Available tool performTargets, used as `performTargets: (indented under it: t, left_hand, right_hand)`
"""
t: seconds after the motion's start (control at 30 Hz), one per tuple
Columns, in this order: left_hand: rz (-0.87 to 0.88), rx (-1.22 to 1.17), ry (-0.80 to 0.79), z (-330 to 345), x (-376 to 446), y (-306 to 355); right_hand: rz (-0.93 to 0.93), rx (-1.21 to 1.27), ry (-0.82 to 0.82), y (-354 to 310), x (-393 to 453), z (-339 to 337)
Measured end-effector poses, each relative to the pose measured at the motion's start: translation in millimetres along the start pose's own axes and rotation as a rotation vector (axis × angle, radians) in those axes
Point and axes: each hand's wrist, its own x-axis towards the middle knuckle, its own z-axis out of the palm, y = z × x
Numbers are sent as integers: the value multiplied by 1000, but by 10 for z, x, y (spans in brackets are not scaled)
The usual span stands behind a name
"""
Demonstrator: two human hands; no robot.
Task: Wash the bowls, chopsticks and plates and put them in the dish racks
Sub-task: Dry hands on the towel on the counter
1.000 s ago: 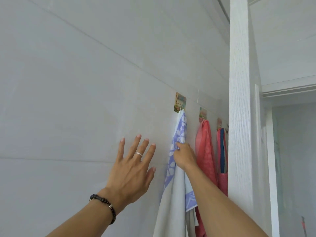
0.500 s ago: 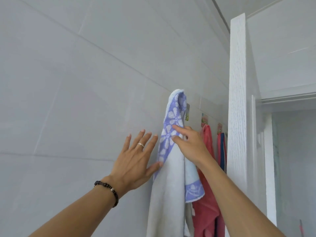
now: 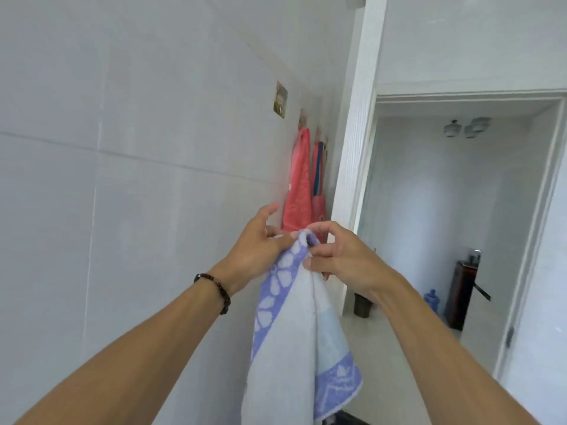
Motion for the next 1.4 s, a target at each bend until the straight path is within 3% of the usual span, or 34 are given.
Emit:
performTargets:
  t: [0.2,0.37,0.47,0.53,0.67,0.77,0.9,0.97,1.07,1.27,1.4]
  left_hand:
    - [-65,-153,-91,589,-645,172]
    - [123,-79,-473,1298,-1281,605]
    - [288,137,-747,1795,-1738,930]
    - [312,191,-839,2126,-2113,1235]
    - [176,-202,-814,2700,-3018,1979]
    - [146,-350,-826,3043,-3670,2436]
    - [88,-395,-840,3524,-4480,2898]
    - [194,-295,-853,3778,-4838,3040]
    - [367,-179,-952,4143,-5418,3211]
    - [585,-228,-1118,4731,-6519,3660]
    - [645,-289,-1226,4907,-7105,4069]
  right_hand:
    - [184,-83,385,-1,-1447,-290]
    - [255,-176,582,-315,-2673,-649]
    - [278,-223,658,-585,-3463,-766]
    - [295,-251,707,-772,-4037,-833]
    - [281,-243,968,-1147,-5271,-911]
    - [399,-316,1078,-1302,-6267,-755]
    - [842,-714,1034,-1459,-7615,-644]
    - [990,-800,1112,-1692,-8207,-650]
    - [1010,-862,1276,-2252,-8934,-621]
    - [1363,-1013,1330,-3417,-10026,-350]
    - [1352,-994,1550,-3970,-10608,-35]
